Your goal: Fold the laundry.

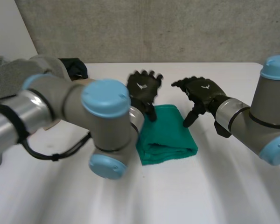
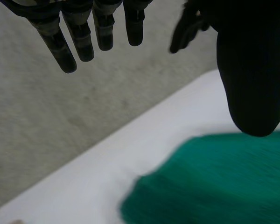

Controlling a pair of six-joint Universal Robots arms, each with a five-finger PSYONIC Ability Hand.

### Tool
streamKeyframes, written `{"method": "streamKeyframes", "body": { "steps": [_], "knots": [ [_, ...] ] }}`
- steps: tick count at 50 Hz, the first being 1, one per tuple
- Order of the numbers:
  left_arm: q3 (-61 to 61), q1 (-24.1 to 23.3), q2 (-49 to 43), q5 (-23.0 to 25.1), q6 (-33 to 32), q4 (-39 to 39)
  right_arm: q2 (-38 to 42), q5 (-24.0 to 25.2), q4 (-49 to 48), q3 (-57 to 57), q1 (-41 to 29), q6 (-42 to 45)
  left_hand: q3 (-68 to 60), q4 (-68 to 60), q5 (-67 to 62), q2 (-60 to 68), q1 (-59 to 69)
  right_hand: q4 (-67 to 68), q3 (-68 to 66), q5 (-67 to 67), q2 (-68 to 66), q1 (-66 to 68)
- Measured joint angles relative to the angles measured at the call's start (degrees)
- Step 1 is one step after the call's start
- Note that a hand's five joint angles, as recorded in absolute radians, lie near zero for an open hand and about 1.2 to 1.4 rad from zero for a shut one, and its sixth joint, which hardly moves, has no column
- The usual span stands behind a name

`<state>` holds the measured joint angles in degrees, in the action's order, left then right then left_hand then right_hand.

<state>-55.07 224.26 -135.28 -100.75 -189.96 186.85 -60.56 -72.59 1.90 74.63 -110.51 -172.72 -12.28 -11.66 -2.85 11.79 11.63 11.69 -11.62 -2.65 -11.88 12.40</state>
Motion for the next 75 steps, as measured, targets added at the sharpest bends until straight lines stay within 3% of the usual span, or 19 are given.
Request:
{"method": "streamKeyframes", "body": {
  "steps": [6,15,25,33,43,47,52,62,64,69,75],
  "knots": [
    [3.5,-1.6,-6.4,-2.2,-0.2,-2.1,7.0,-0.2,5.4,-5.6,0.3,2.0,0.0,0.0,0.0,0.0,0.0,0.0,0.0,0.0,0.0,0.0],
    [0.6,0.5,-8.4,-8.1,-2.7,-7.5,14.9,0.0,6.9,-8.2,0.0,7.8,0.0,0.0,0.0,0.0,0.0,0.0,0.0,0.0,0.0,0.0],
    [-2.1,0.9,-6.1,-7.5,-5.1,-9.1,13.3,-1.6,7.0,-7.8,0.2,12.3,0.0,0.0,0.0,0.0,-0.3,0.0,0.0,0.0,0.0,-0.4],
    [-1.5,3.0,1.8,0.1,-5.0,-7.8,5.9,-2.7,4.6,-1.8,1.1,7.6,0.0,0.0,0.3,0.0,-0.3,0.0,0.0,0.0,0.0,-0.4],
    [-1.5,7.5,8.2,27.2,-2.7,-8.1,3.2,-1.0,-2.5,11.8,3.0,0.7,0.0,0.0,0.3,0.0,-0.3,0.0,0.0,0.0,0.0,-0.4],
    [-1.5,7.8,8.7,33.8,-1.0,-9.7,3.7,0.3,-5.6,14.1,2.9,0.1,0.0,0.0,0.3,0.0,-0.3,0.0,0.0,0.0,0.0,-0.4],
    [-1.7,7.7,8.7,36.0,0.1,-10.8,5.4,1.5,-8.2,14.3,2.3,-0.4,0.0,0.0,0.3,0.0,-0.3,0.0,0.0,0.0,0.0,-0.4],
    [-2.1,7.3,8.5,35.1,0.3,-10.9,10.4,2.3,-10.1,10.0,-0.2,-0.9,0.0,0.0,0.3,0.0,-0.3,4.1,-4.3,-3.6,-4.0,3.3],
    [-2.1,7.3,8.5,35.0,0.3,-10.8,11.6,2.2,-10.0,8.7,-0.8,-0.9,0.0,0.0,0.3,0.0,-0.3,17.0,-17.1,-13.8,-17.2,14.8],
    [-2.1,7.3,8.5,35.0,0.3,-10.8,12.9,1.7,-10.4,6.7,-1.4,-1.5,0.0,0.0,0.3,0.0,-0.3,51.3,-40.2,-17.9,-40.2,25.3],
    [-2.2,7.4,8.5,35.0,0.3,-10.8,13.5,-0.4,-11.8,2.3,-0.7,-4.2,0.0,0.0,0.3,0.0,-0.3,56.6,-40.4,-17.9,-40.4,25.3]
  ]
}}
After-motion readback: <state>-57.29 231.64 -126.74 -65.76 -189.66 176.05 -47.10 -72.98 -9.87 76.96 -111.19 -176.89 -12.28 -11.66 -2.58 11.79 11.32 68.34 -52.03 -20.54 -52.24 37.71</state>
